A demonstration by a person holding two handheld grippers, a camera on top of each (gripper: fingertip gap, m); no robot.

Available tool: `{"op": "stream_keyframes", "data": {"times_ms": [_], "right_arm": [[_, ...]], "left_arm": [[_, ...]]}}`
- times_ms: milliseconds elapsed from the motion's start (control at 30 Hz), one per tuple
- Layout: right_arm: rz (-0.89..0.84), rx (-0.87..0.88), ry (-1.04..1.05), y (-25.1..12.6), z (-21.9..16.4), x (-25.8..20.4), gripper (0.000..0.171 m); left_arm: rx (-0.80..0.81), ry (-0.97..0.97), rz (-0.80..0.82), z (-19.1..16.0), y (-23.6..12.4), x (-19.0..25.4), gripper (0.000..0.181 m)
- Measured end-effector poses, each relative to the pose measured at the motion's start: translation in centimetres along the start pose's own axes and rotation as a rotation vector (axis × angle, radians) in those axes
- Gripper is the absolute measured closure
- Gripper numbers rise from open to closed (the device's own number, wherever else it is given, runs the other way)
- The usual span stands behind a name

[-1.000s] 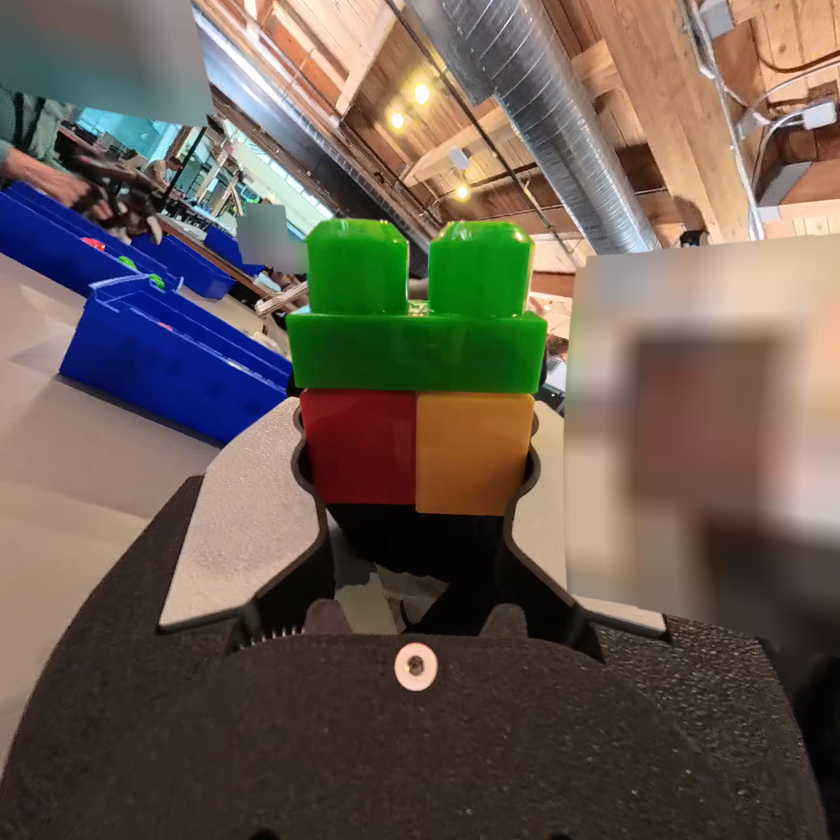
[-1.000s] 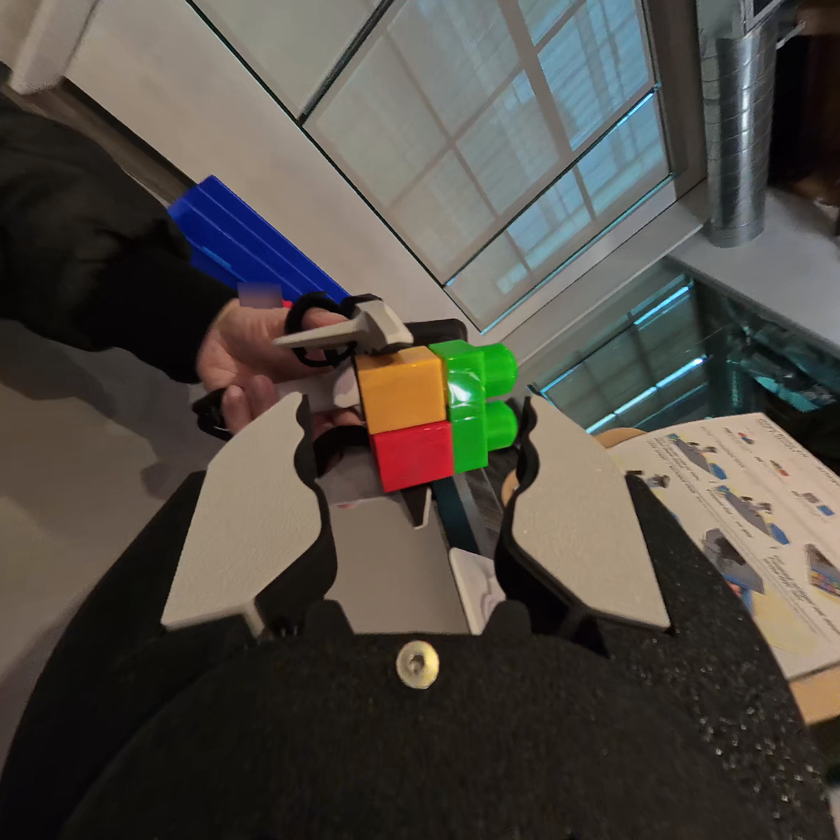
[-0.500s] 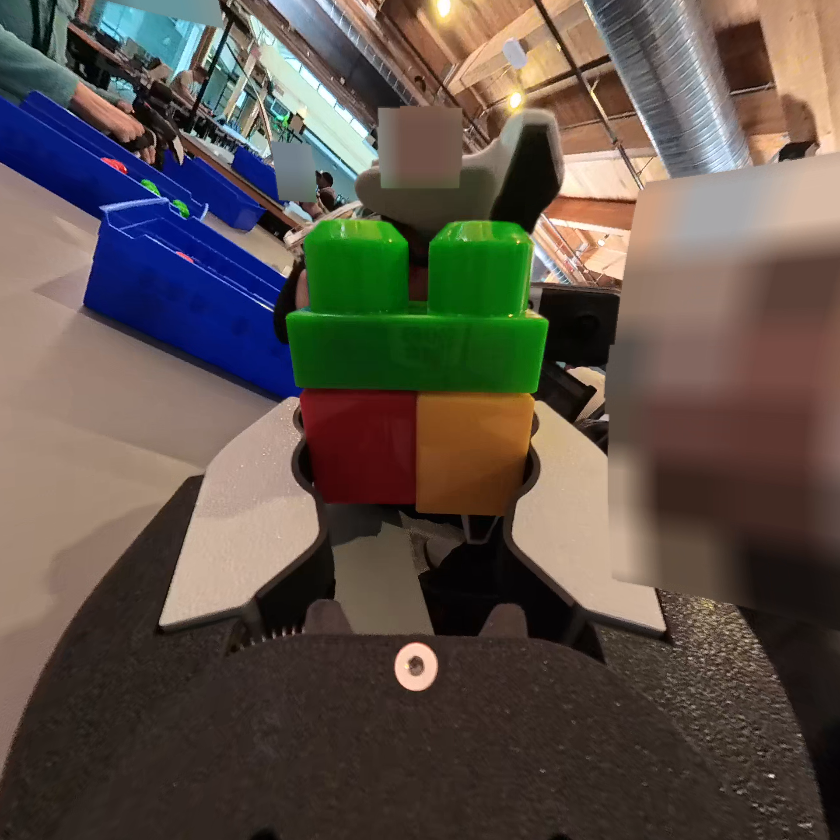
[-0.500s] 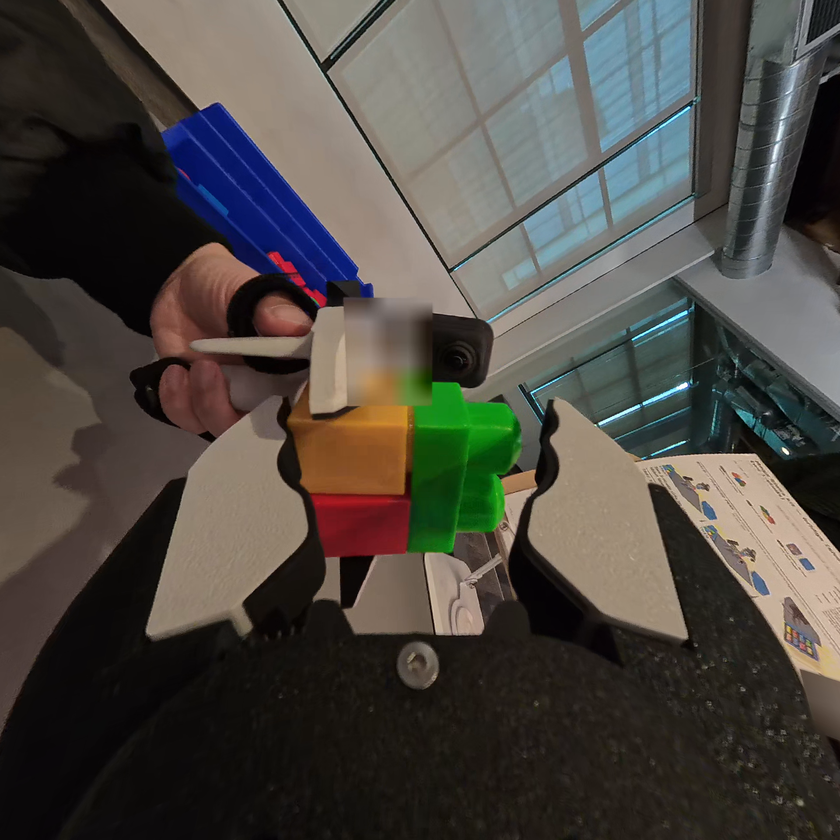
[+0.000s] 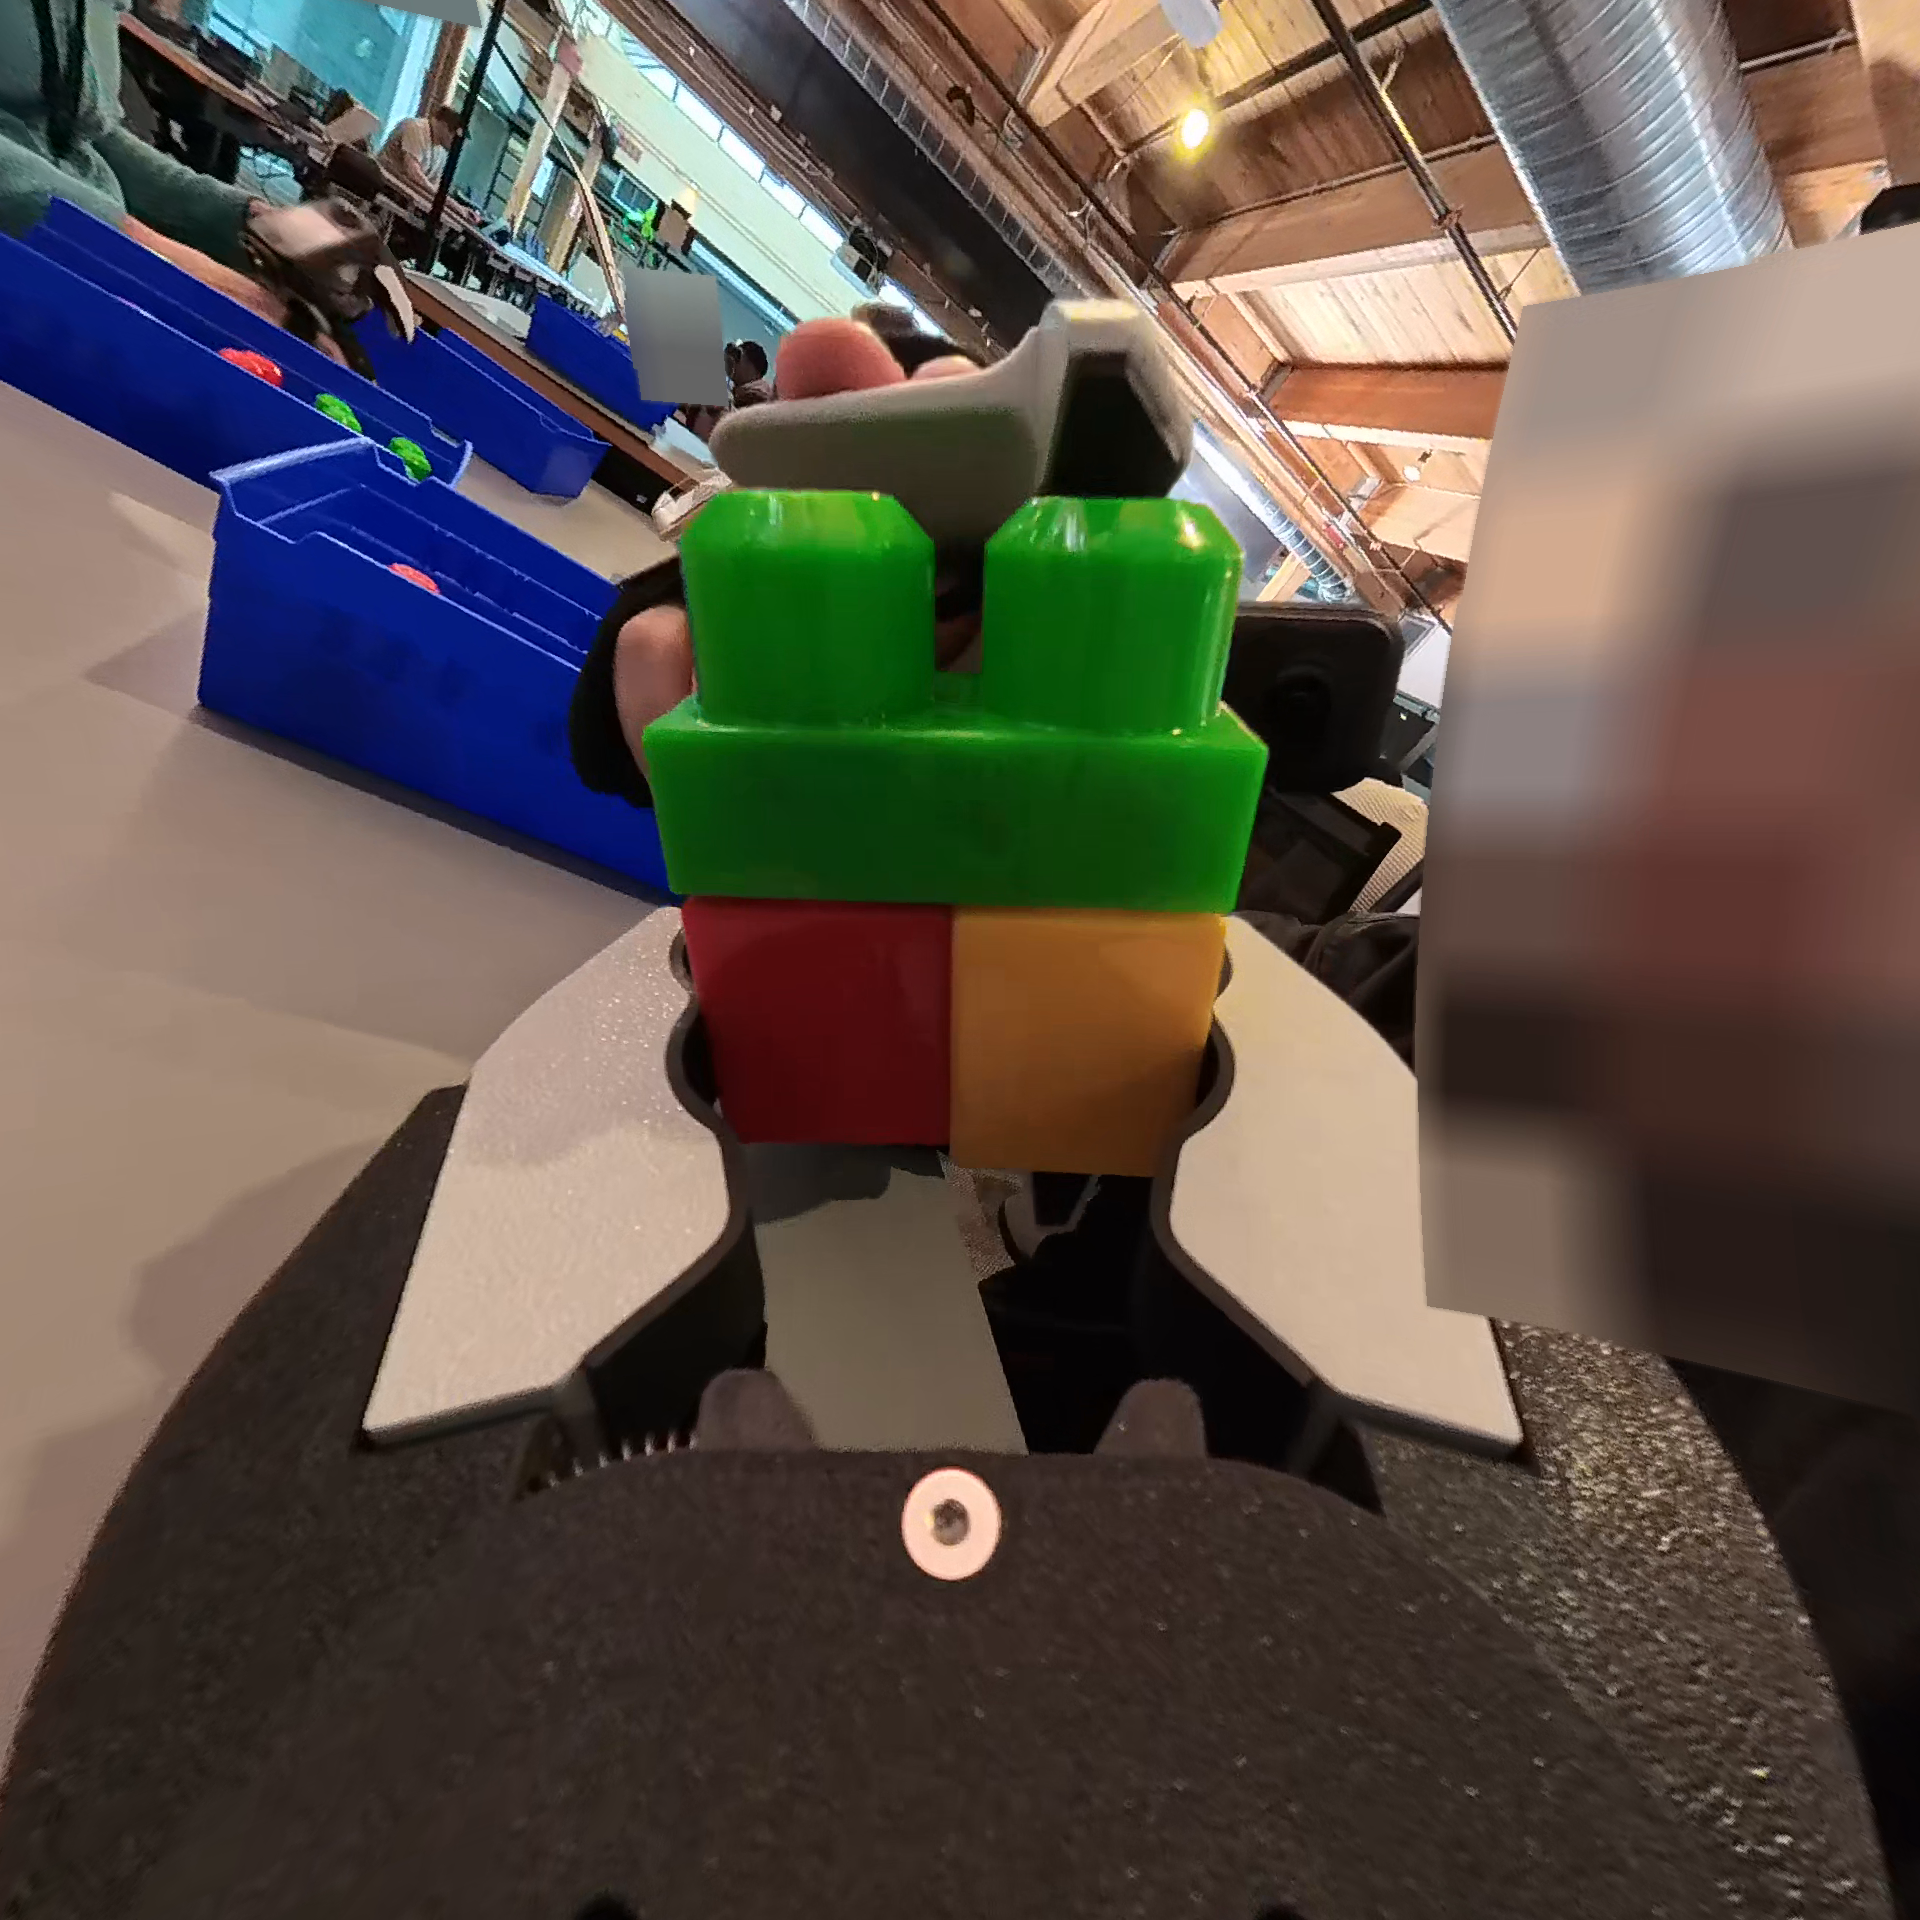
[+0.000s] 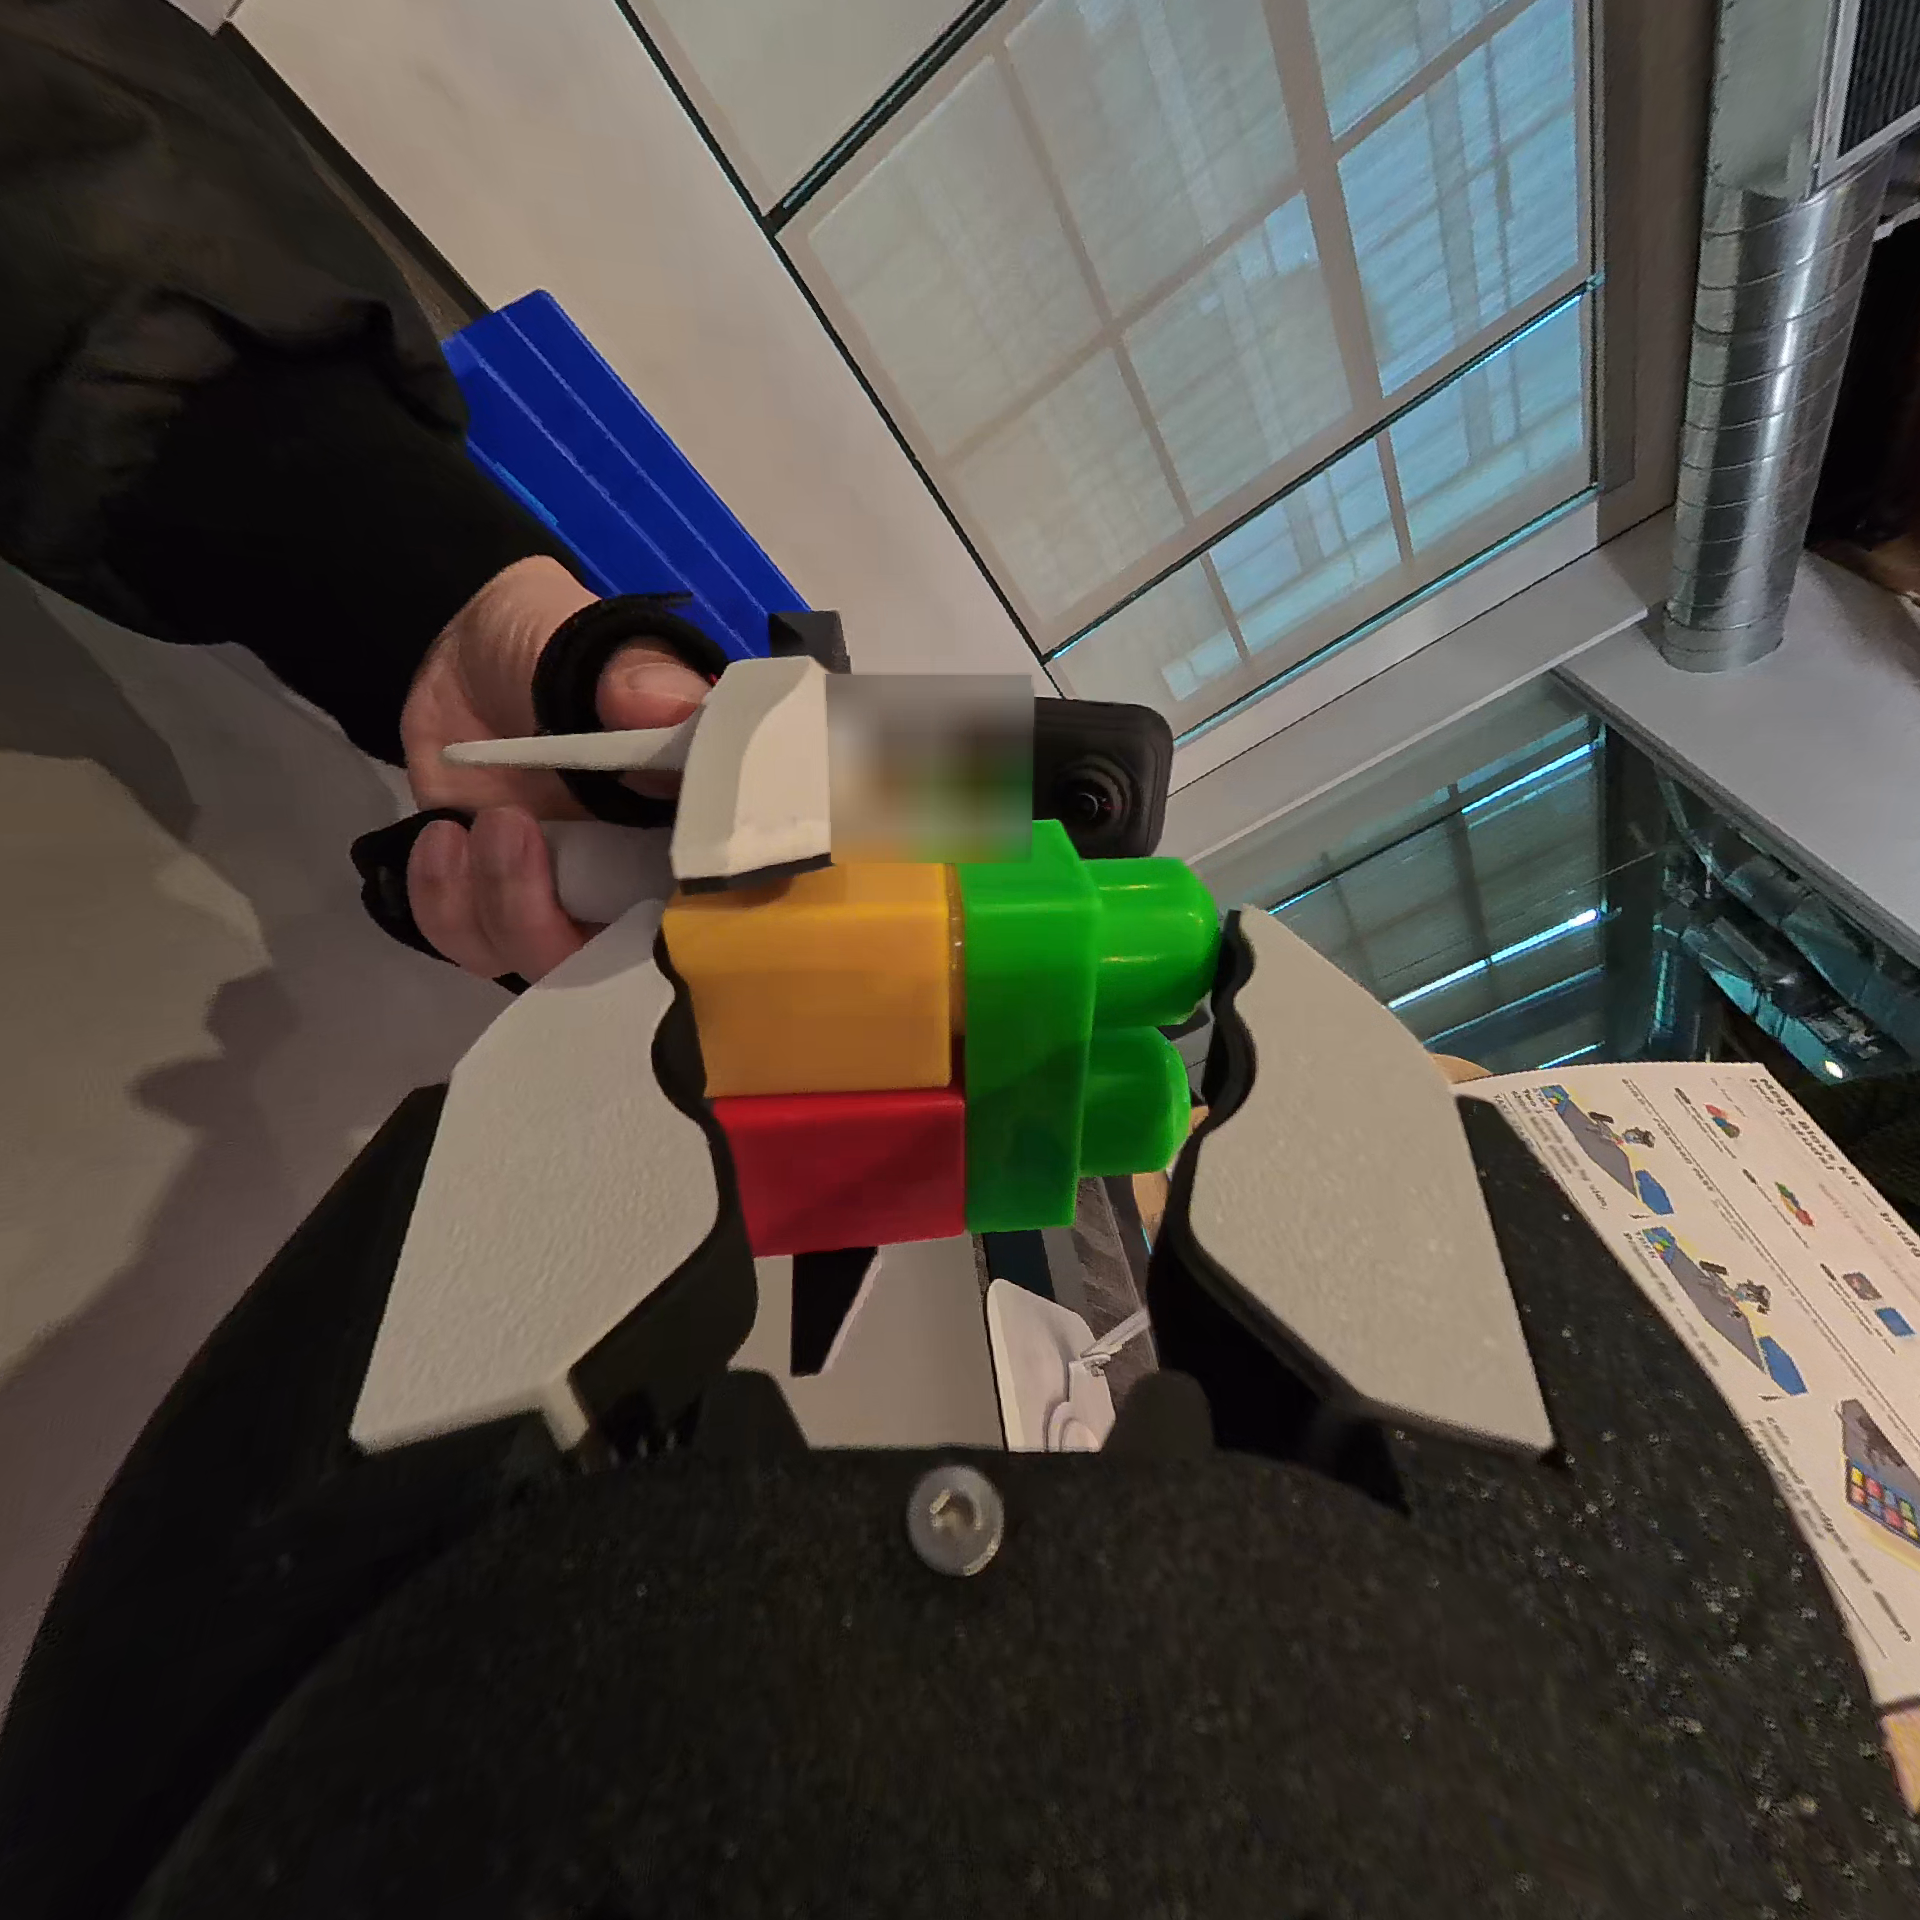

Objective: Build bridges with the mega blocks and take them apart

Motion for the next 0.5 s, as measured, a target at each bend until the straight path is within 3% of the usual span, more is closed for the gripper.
{"op": "stream_keyframes", "data": {"times_ms": [500], "right_arm": [[0.027,0.005,0.009,-0.43,0.16,-0.28,0.08]], "left_arm": [[-0.016,-0.021,-0.027,-0.33,0.47,0.29,0.09]]}}
Point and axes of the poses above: each gripper's, where its closed fingertips meet, y out along the fingers, z out of its top, x = y × z across the jaws, the point moved 2 cm from there along -y, back along the fingers, and after that the axes turned 15 degrees about -x, right-handed, at the moved point
